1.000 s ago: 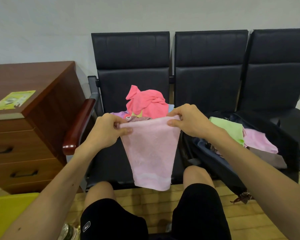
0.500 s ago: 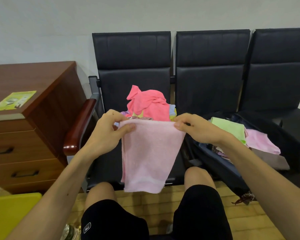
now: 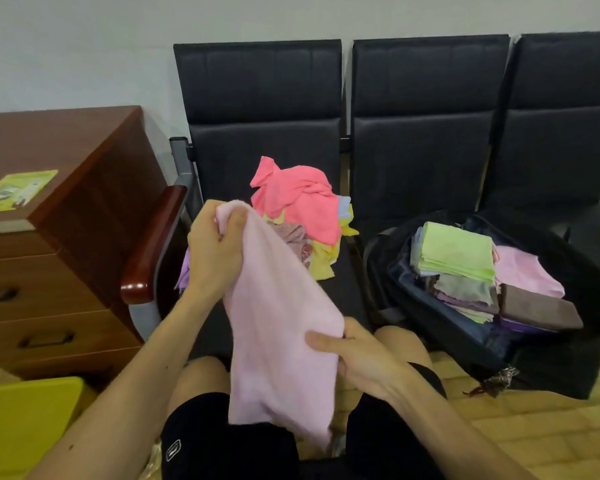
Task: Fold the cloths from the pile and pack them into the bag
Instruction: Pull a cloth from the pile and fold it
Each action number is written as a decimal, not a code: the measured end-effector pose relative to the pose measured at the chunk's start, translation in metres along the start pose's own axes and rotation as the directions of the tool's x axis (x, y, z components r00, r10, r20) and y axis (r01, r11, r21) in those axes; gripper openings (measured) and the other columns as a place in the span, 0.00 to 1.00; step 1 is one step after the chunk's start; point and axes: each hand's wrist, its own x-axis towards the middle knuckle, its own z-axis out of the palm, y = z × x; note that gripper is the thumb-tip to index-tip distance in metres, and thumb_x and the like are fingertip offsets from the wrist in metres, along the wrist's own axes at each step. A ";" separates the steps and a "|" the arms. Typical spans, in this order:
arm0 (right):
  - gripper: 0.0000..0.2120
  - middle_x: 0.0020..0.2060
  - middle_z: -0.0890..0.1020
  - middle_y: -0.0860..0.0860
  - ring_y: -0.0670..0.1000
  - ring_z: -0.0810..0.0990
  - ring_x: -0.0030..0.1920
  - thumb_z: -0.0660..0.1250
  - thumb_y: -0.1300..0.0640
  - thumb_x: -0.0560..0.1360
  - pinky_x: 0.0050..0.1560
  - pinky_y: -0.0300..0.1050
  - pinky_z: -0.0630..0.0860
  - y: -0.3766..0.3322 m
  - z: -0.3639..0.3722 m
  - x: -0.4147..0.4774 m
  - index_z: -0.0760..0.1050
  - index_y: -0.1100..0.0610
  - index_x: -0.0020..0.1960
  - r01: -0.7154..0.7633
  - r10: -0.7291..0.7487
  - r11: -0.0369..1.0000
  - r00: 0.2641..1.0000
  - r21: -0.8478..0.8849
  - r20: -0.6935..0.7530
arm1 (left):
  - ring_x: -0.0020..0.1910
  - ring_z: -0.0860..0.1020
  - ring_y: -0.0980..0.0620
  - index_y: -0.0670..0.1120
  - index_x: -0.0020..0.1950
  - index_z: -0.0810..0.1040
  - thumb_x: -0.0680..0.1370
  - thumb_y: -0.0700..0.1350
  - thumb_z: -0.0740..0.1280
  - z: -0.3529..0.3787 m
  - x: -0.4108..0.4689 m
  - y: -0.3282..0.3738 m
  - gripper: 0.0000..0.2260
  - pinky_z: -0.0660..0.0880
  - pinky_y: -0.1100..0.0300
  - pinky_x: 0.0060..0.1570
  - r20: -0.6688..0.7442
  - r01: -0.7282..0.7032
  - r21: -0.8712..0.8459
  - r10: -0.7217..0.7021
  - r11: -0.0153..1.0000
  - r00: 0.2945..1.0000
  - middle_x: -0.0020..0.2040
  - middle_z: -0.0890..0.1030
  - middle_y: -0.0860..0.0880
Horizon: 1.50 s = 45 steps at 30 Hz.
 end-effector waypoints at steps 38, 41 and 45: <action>0.22 0.47 0.81 0.56 0.53 0.83 0.42 0.75 0.60 0.73 0.36 0.45 0.79 -0.055 -0.011 0.023 0.66 0.56 0.60 0.070 -0.249 0.941 0.804 -0.330 -0.540 | 0.50 0.84 0.45 0.41 0.51 0.85 0.74 0.44 0.74 -0.001 -0.042 -0.063 0.09 0.79 0.53 0.47 0.543 0.683 -0.306 -0.468 0.663 0.697 0.49 0.86 0.44; 0.16 0.44 0.84 0.54 0.55 0.85 0.42 0.74 0.62 0.73 0.41 0.54 0.84 -0.065 -0.012 0.022 0.72 0.55 0.56 0.133 -0.336 0.891 0.838 -0.435 -0.431 | 0.48 0.85 0.47 0.42 0.54 0.82 0.74 0.44 0.75 0.000 -0.031 -0.055 0.11 0.80 0.55 0.44 0.485 0.686 -0.302 -0.513 0.662 0.709 0.49 0.86 0.45; 0.15 0.48 0.85 0.54 0.55 0.85 0.48 0.75 0.65 0.71 0.48 0.54 0.84 -0.072 -0.017 0.022 0.79 0.55 0.56 0.204 -0.405 0.848 0.846 -0.490 -0.348 | 0.51 0.83 0.45 0.47 0.56 0.75 0.71 0.44 0.78 0.000 -0.019 -0.053 0.17 0.81 0.49 0.48 0.413 0.680 -0.299 -0.552 0.669 0.725 0.56 0.82 0.43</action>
